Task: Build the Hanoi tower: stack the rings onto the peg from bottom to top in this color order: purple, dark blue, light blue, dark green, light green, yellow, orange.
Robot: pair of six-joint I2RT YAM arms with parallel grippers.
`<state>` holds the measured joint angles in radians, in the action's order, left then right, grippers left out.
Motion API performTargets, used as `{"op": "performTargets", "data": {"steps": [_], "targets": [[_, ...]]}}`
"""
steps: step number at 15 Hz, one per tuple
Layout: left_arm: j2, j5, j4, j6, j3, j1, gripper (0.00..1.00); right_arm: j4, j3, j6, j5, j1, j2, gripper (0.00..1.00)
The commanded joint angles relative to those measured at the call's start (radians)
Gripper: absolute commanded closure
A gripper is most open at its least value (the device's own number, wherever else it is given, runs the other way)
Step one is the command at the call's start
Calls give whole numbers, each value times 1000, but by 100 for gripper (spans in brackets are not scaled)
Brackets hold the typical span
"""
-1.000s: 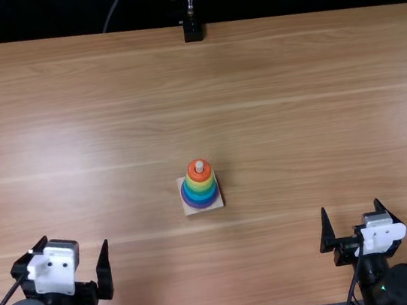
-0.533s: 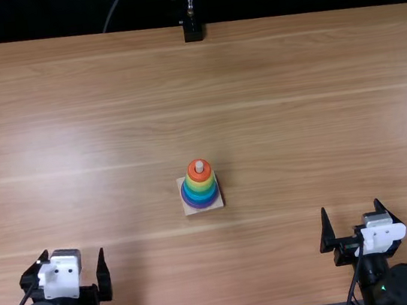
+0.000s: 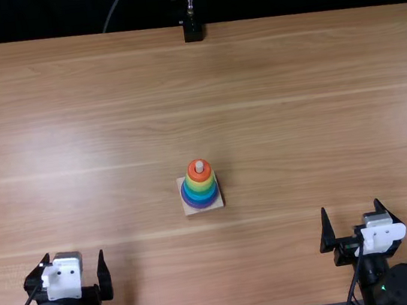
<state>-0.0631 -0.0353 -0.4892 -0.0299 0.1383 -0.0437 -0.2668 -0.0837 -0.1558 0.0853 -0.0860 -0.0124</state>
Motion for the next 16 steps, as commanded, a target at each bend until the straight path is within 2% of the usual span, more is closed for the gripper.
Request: {"op": "performTargets", "data": {"steps": [1,3,6,16], "targets": [[26,-29,-15,35,-92,11,0,-53,68,-4,-2,-11,12,0],[45,-27,-15,37,-108,11,0,-53,68,-2,-2,-11,12,0],[63,-11,11,37,-138,15,0,-53,68,-4,-2,-11,12,0],[63,-11,11,35,-138,5,0,-53,68,-4,-2,-11,12,0]]}}
